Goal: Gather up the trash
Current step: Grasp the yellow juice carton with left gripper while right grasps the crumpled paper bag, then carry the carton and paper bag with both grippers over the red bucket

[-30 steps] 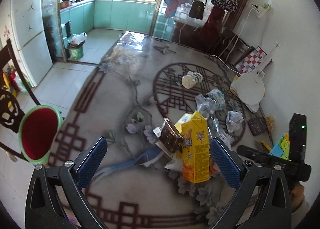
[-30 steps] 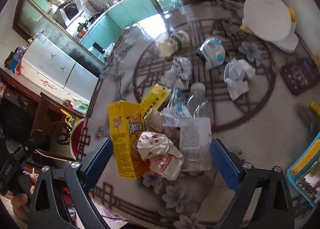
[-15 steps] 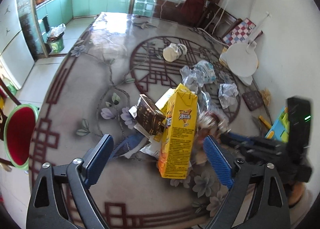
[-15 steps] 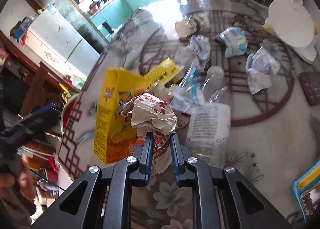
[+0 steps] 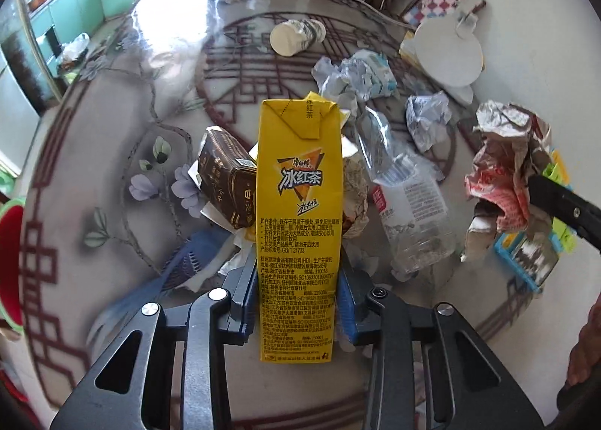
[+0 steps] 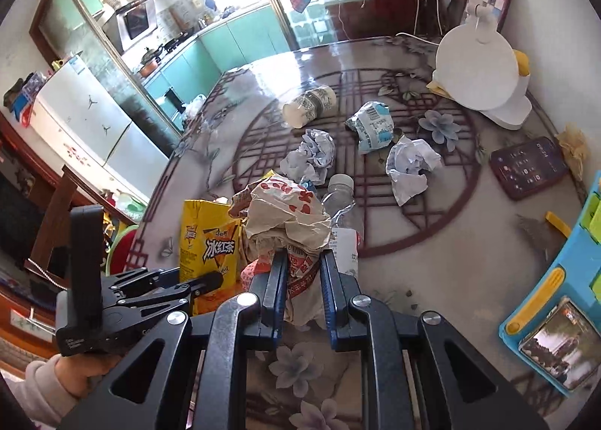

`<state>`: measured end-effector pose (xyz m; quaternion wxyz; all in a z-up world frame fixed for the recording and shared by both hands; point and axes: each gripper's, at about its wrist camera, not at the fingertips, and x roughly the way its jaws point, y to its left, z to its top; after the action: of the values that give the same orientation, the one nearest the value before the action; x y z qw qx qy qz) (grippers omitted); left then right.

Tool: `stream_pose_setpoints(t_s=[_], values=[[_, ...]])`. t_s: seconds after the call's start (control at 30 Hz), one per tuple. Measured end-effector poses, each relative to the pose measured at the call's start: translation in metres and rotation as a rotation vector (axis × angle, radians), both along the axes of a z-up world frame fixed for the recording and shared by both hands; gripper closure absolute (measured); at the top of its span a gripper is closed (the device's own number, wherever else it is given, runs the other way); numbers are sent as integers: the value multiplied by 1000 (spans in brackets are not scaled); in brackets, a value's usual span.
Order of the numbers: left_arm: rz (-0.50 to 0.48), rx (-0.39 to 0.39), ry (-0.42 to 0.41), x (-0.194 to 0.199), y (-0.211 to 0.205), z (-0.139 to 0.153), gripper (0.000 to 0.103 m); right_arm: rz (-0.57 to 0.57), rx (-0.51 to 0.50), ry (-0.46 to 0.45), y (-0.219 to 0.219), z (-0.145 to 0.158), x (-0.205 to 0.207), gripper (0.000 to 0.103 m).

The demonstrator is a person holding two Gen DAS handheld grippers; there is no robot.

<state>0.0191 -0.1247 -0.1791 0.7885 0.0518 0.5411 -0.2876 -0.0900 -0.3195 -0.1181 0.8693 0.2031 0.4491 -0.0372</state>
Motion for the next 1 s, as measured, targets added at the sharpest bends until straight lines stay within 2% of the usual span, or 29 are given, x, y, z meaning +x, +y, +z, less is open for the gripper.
stream_pose_setpoints(t_s=[0.27,0.47,0.83,1.0], values=[[99,-97,-120,7,65,52,69,40,-3,-78,47,38,11,88],[209,-104,-184,20,137,74,69,111,-22,-100,109,54,35,88],[425,-43,-211,50,258,74,69,263,-45,-131,229,64,95,88],[497,-25,-198,62,309,63,69,342,-52,-134,286,62,126,88]])
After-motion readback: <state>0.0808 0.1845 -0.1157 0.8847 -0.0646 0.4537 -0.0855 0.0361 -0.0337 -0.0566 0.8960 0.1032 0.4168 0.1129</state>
